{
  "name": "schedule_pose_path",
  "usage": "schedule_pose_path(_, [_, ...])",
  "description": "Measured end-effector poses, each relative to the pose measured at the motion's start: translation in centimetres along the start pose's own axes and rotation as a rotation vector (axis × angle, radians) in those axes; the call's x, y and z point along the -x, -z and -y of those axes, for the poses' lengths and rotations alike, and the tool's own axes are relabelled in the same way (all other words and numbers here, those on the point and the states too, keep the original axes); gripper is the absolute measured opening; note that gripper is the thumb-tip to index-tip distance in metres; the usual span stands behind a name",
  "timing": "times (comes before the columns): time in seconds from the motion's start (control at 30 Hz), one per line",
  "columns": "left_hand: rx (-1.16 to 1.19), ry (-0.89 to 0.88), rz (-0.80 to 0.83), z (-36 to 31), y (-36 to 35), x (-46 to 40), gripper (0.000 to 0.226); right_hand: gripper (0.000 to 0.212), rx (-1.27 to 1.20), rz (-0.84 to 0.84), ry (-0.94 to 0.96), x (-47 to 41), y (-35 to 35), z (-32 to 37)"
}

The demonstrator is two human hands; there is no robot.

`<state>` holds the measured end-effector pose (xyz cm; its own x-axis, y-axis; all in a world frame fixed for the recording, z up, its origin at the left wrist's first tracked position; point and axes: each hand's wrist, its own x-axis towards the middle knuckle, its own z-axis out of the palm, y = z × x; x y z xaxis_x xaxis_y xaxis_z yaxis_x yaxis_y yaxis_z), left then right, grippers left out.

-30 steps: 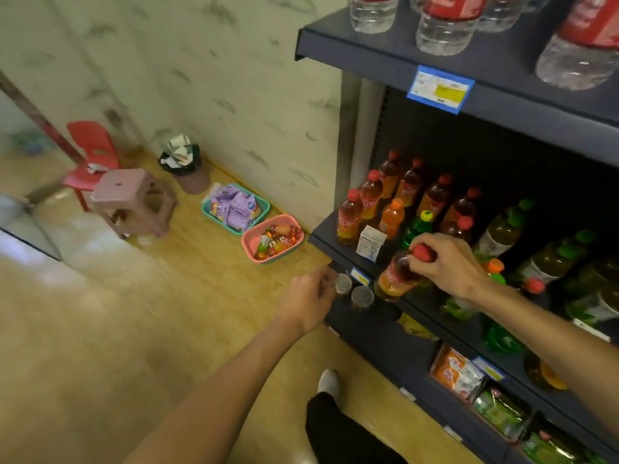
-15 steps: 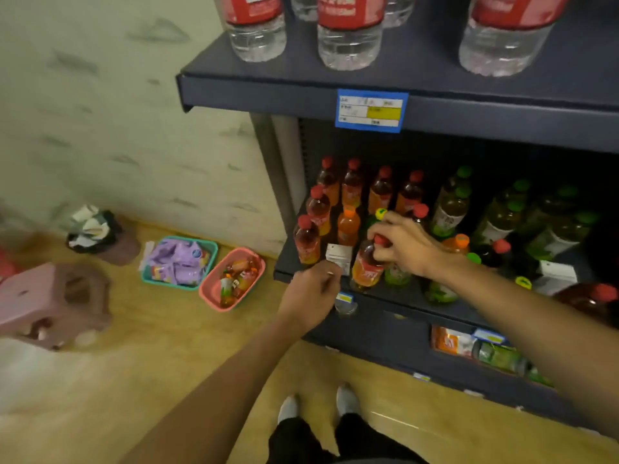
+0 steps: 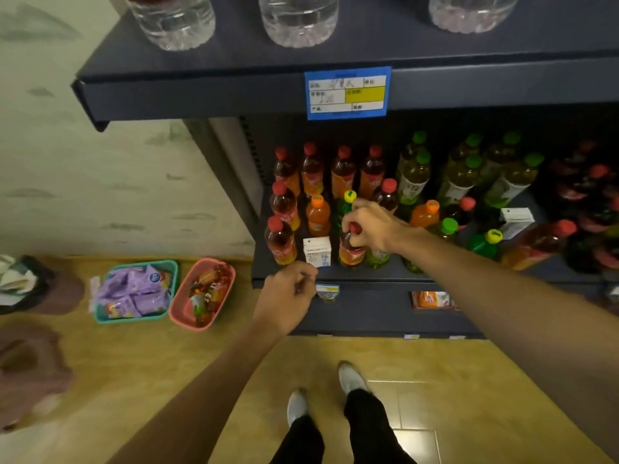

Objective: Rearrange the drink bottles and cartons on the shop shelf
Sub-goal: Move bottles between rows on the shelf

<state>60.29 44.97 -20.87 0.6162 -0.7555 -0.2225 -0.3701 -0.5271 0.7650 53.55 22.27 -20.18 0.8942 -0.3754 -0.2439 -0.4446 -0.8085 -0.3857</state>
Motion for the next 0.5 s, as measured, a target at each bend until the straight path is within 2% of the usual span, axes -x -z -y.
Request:
schedule_pose_path(0.27, [0.022, 0.018, 0.015, -0.4, 0.7, -0.4, 0.019, 0.026, -0.002, 0.022, -0.050, -2.2, -2.6, -0.8])
schedule_pose_path(0.5, [-0.018, 0.003, 0.022, -1.4, 0.5, -1.1, 0.019, 0.027, -0.020, -0.025, -0.057, -3.3, -3.2, -1.1])
